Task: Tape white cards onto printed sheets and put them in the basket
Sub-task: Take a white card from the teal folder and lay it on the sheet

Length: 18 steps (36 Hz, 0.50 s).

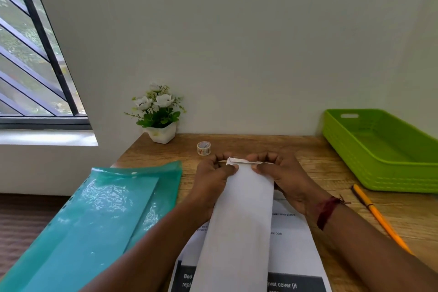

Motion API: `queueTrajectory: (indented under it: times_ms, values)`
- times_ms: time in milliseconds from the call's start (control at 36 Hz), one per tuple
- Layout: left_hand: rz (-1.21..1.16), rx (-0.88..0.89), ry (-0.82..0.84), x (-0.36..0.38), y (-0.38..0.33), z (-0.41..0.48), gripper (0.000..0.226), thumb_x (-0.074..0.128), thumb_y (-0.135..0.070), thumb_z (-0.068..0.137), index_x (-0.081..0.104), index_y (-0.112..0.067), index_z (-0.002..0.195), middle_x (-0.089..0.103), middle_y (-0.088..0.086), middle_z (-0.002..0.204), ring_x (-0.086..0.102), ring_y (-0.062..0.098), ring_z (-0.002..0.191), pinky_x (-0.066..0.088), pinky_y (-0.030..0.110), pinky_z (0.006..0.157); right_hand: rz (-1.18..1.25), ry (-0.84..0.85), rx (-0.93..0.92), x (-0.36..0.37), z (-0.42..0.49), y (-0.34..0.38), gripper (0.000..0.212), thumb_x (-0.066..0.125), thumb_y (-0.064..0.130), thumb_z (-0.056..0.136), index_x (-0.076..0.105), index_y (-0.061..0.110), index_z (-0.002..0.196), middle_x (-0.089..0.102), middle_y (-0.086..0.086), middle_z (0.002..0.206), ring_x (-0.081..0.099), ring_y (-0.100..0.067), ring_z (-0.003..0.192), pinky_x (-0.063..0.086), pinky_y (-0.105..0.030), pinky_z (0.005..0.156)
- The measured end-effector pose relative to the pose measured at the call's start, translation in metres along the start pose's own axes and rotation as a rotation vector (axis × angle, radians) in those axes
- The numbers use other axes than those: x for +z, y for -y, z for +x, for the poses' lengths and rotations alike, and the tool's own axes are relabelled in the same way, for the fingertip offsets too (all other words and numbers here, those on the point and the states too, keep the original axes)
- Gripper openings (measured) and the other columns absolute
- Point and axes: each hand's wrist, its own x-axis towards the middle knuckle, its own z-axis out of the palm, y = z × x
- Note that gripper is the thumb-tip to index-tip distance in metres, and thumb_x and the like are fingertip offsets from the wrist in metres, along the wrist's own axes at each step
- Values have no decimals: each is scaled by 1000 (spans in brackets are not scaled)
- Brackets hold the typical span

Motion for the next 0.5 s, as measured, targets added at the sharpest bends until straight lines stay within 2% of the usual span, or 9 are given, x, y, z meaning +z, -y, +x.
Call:
queueTrajectory:
  times_ms: [56, 167, 222, 278, 333, 444, 500]
  values:
    - [-10, 10, -13, 1, 1, -1, 24, 66, -2, 89, 64, -19, 106, 70, 13, 104, 69, 29, 94, 59, 37, 77, 29, -13, 12, 1, -2, 1, 17, 64, 0, 86, 76, 8, 95, 75, -11, 99, 69, -23, 82, 56, -39, 77]
    - [-46, 3, -33, 3, 1, -5, 17, 66, -4, 87, 67, -14, 101, 71, 11, 98, 66, 21, 82, 55, 33, 71, 81, -60, 3, 4, -5, 2, 14, 72, 15, 84, 77, 5, 93, 76, -8, 95, 69, -20, 81, 54, -31, 69]
    - [-77, -13, -28, 4, 1, -6, 9, 67, -11, 88, 68, -10, 97, 71, 14, 95, 65, 23, 82, 55, 36, 73, 29, -100, -39, 6, -4, 2, 11, 75, 15, 83, 77, 7, 91, 76, -4, 93, 71, -17, 85, 55, -25, 71]
    - [-85, -18, -25, 4, 0, -7, 18, 71, -19, 88, 68, -7, 100, 73, 16, 97, 69, 28, 87, 57, 42, 79, -17, -116, -74, 9, -5, 1, 9, 76, 11, 82, 77, 9, 90, 76, -1, 90, 72, -15, 85, 56, -23, 70]
    - [-55, -29, -23, 3, 1, -6, 21, 75, -23, 86, 69, -10, 102, 74, 13, 97, 71, 30, 91, 59, 45, 80, -37, -118, -94, 12, -7, 1, 10, 79, 10, 78, 77, 10, 88, 77, -2, 88, 72, -18, 84, 59, -28, 73]
    - [-24, -45, -13, 1, 2, -7, 20, 76, -17, 84, 69, -12, 102, 75, 10, 94, 73, 27, 86, 62, 39, 72, -51, -141, -100, 19, -9, 3, 17, 84, 15, 72, 76, 12, 86, 76, -3, 85, 73, -17, 78, 60, -30, 71]
    - [-26, -38, -27, 0, 0, -6, 19, 76, -14, 83, 70, -9, 101, 75, 11, 92, 73, 26, 82, 61, 37, 70, -58, -161, -84, 18, -9, 3, 13, 81, 13, 75, 75, 13, 87, 76, -5, 87, 73, -19, 80, 60, -34, 73]
